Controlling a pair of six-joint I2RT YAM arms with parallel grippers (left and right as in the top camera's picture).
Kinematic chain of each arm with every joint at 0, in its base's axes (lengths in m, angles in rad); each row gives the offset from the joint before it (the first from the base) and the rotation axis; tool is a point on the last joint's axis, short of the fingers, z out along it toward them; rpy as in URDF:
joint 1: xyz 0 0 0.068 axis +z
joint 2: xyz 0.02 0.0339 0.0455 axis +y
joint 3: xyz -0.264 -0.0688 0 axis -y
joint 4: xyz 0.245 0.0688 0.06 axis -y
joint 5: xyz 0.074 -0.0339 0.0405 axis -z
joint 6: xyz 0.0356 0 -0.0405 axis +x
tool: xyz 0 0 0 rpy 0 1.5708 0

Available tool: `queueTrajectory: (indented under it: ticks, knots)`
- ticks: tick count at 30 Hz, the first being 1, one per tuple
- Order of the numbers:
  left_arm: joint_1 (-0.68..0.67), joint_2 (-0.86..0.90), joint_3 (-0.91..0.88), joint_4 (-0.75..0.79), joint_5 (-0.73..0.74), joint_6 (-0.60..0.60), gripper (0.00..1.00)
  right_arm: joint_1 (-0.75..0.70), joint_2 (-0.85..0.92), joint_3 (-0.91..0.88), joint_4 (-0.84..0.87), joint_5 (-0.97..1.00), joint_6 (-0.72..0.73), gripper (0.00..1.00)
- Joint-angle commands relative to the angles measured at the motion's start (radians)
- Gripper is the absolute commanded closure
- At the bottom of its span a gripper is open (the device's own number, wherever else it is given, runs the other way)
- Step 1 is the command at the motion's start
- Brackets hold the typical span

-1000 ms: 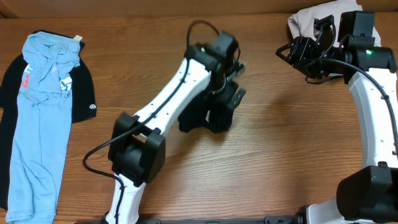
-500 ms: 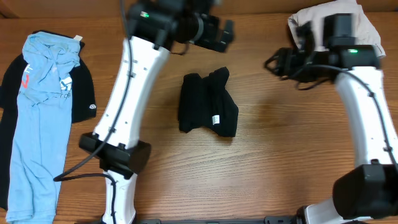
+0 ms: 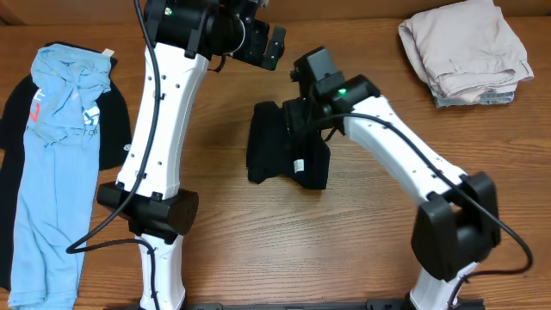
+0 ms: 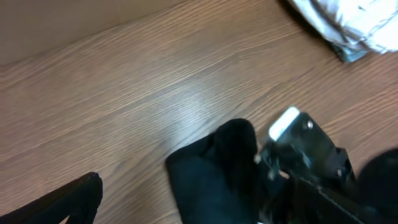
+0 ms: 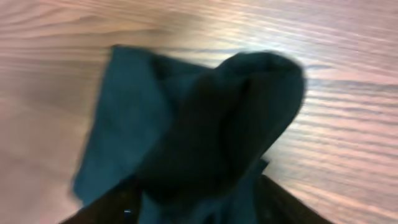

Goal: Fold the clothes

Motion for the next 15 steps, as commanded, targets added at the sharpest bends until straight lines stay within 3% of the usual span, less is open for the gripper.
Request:
queueTrajectory:
  ticks: [1,3,5,15]
  knots:
    - [0.001,0.010,0.008,-0.011,-0.057,0.021,0.00,-0.010,0.054,0.003,0.031,0.154,0.055,0.50]
    - [0.001,0.014,0.008,-0.016,-0.100,0.000,0.00,-0.020,0.071,0.003,0.048,0.168,0.054,0.61]
    - [0.003,0.020,0.008,-0.024,-0.144,-0.026,0.00,-0.040,0.073,0.003,0.072,0.177,0.055,0.96]
    - [0.008,0.022,0.008,-0.024,-0.144,-0.025,0.00,-0.177,0.060,0.032,0.198,0.122,0.058,0.96]
